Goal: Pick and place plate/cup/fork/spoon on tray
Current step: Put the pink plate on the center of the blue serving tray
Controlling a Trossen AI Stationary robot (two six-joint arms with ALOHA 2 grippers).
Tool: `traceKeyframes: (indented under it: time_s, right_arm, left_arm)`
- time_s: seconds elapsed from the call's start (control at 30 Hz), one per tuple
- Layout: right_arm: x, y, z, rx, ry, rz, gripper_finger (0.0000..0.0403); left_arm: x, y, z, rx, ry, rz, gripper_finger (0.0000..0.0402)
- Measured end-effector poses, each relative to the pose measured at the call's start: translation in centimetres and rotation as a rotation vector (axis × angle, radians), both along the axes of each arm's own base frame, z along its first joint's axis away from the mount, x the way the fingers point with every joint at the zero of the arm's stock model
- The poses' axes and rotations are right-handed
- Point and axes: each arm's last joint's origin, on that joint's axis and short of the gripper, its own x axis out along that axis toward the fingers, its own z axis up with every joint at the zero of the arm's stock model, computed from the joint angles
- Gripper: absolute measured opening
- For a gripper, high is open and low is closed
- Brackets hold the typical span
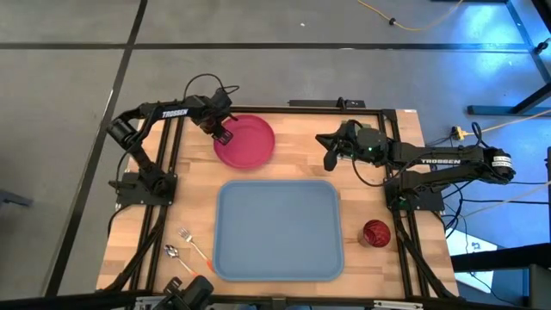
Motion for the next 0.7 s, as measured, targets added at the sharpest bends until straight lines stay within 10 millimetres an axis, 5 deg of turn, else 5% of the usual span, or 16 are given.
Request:
traceKeyframes:
  time_s: [0.17, 0.33, 0.7]
  right_arm:
    - [-0.01, 0.00, -0.03, 0.001, 0.004, 0.000, 0.0035]
    - [-0.02, 0.01, -0.07, 0.002, 0.008, 0.000, 0.0035]
    - [-0.02, 0.00, -0.07, 0.002, 0.007, -0.001, 0.0035]
  left_arm:
    - [-0.06, -0.08, -0.02, -0.008, 0.006, -0.001, 0.0094]
    - [-0.06, -0.42, 0.03, -0.045, 0.002, -0.009, 0.0017]
    - [0.01, -0.72, 0.52, -0.067, -0.036, -0.065, 0.0003]
